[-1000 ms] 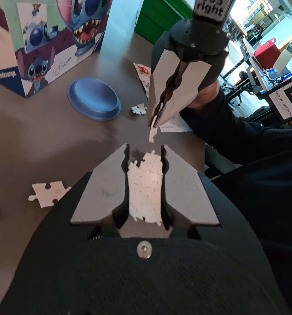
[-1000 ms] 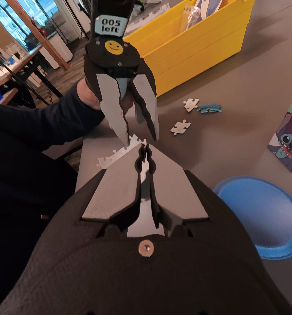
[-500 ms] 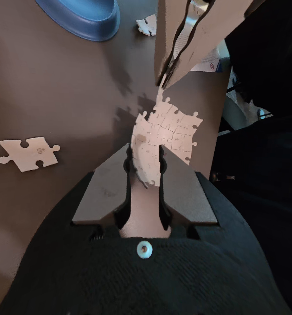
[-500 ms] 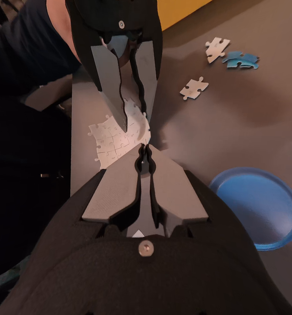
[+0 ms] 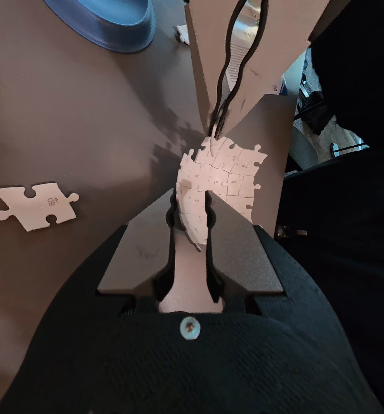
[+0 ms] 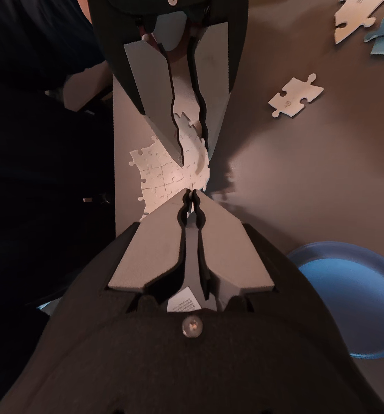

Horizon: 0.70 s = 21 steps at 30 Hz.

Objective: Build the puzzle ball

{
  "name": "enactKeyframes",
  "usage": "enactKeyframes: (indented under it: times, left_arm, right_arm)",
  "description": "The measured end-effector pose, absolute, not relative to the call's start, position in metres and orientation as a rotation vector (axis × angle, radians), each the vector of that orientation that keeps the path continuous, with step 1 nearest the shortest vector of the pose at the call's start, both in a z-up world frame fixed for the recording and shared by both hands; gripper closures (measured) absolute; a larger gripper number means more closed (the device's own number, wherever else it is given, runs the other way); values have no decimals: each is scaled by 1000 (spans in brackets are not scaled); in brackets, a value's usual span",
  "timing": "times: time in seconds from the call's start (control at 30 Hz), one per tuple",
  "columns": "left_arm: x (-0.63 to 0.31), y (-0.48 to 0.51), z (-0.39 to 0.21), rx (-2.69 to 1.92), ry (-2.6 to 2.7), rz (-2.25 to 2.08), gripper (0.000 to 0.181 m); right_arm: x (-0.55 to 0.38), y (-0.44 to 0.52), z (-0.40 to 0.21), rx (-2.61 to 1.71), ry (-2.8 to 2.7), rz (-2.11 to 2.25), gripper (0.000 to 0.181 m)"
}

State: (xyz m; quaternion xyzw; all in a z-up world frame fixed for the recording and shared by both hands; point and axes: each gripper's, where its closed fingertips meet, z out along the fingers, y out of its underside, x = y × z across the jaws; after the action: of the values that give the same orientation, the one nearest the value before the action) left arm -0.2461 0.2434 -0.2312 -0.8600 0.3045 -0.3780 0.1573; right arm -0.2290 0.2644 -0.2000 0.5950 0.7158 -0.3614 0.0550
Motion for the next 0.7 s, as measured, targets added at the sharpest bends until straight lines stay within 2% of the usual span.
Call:
enactKeyframes:
  times: [0.7]
  left_arm:
    - [-248,246,-230,-2465,866,-1102,158]
  right_arm:
    - [-233,266,-209,1742,2174,-852,181]
